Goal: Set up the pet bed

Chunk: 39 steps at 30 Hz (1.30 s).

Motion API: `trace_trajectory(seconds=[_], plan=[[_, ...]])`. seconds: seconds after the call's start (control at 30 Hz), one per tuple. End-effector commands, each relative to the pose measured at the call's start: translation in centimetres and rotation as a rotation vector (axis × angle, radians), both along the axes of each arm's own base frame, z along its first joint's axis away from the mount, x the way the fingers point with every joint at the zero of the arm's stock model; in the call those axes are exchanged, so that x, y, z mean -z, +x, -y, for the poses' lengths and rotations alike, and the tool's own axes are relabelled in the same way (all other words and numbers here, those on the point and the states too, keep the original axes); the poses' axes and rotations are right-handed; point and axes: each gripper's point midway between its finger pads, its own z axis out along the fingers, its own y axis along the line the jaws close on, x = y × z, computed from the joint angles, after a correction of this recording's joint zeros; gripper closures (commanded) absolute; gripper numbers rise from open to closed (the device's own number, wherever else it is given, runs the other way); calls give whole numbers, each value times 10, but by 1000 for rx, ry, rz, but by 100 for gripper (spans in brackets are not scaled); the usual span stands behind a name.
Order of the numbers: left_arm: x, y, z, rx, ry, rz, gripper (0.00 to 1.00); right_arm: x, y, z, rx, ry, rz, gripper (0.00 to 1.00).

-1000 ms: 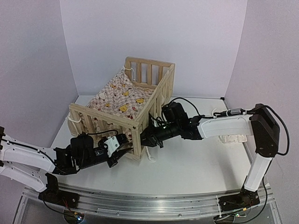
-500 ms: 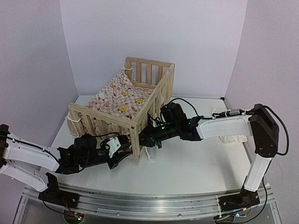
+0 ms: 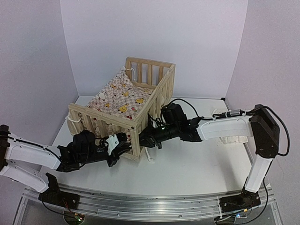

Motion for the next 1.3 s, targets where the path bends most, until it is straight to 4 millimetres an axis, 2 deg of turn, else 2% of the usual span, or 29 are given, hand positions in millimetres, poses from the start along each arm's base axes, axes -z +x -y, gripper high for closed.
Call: trace_trajectory(seconds=[0.0,0.1,0.17,0.3,0.4,0.47,0.53,0.63,0.77,0.87,1.0,1.07,1.17,1.27], plan=[[-4,23,-17,-114,-22,-5,100,-14,-18,-15,-66,50,19,100],[-8,19,-16,-96,-21,-40,100,-13,-19,-10,-54,40,22,99],[-7,9,-14,-53,2,-101,100,-13,-20,-6,-44,31,28,91],[-11,-32,-11,133,38,-215,100,-27,-27,3,-65,42,58,79],[-9,-60,-19,245,64,-239,100,-22,-32,16,-56,-9,66,76],[-10,-71,-24,294,76,-218,100,-21,-35,24,-48,-26,64,72],[-6,-82,-29,342,109,-229,100,-23,-37,31,-40,-26,70,68],[1,-110,-29,502,161,-261,100,-27,-39,40,-32,-30,90,65],[5,-136,-22,635,218,-334,100,-12,-39,65,0,-123,127,62],[0,-137,-9,607,180,-481,100,10,-37,88,27,-223,201,58],[2,-122,6,472,57,-628,100,48,-22,114,31,-365,423,55],[14,-115,5,407,24,-661,100,60,-17,113,-5,-374,557,53],[29,-101,3,307,-7,-663,100,72,-16,98,-83,-329,795,50],[39,-102,1,296,-23,-682,100,95,-13,88,-133,-361,949,47]])
